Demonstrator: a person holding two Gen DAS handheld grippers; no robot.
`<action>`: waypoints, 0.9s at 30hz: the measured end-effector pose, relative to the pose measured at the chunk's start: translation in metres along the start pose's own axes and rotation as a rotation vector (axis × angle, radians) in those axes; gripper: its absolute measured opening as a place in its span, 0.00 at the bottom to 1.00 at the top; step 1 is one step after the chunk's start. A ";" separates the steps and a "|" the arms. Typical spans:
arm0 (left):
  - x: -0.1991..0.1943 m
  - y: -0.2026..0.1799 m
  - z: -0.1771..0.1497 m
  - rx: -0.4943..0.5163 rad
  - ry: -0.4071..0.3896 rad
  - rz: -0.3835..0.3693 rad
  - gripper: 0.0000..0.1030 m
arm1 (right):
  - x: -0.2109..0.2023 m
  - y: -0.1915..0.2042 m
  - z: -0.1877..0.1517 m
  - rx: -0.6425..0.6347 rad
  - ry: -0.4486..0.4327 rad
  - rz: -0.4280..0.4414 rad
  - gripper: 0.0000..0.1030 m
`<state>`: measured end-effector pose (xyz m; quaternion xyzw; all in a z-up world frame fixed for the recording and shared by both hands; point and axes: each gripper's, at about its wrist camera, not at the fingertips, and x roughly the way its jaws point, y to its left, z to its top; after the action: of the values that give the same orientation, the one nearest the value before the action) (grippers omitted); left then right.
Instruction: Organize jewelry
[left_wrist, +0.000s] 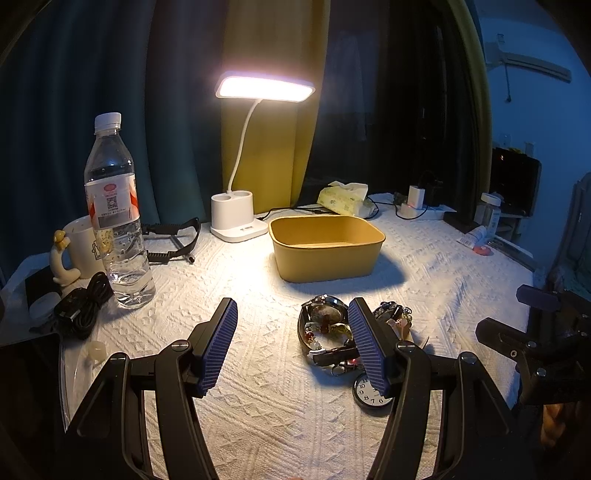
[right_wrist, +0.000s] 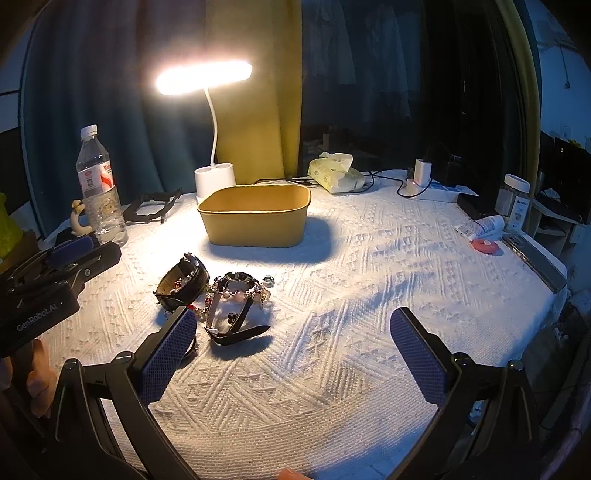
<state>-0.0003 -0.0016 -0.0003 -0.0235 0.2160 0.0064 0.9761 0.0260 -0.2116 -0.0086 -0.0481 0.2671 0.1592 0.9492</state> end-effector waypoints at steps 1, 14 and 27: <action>0.000 0.000 0.000 0.000 0.000 0.000 0.64 | 0.000 0.000 0.000 0.001 0.000 -0.001 1.00; 0.001 0.000 0.000 0.002 0.000 0.000 0.64 | 0.001 -0.002 0.000 0.004 0.003 0.001 1.00; 0.001 0.000 0.001 0.002 0.001 0.001 0.64 | 0.001 -0.003 0.000 0.009 0.005 0.002 1.00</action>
<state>0.0004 -0.0013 0.0000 -0.0227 0.2164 0.0065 0.9760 0.0278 -0.2141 -0.0092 -0.0439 0.2703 0.1588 0.9486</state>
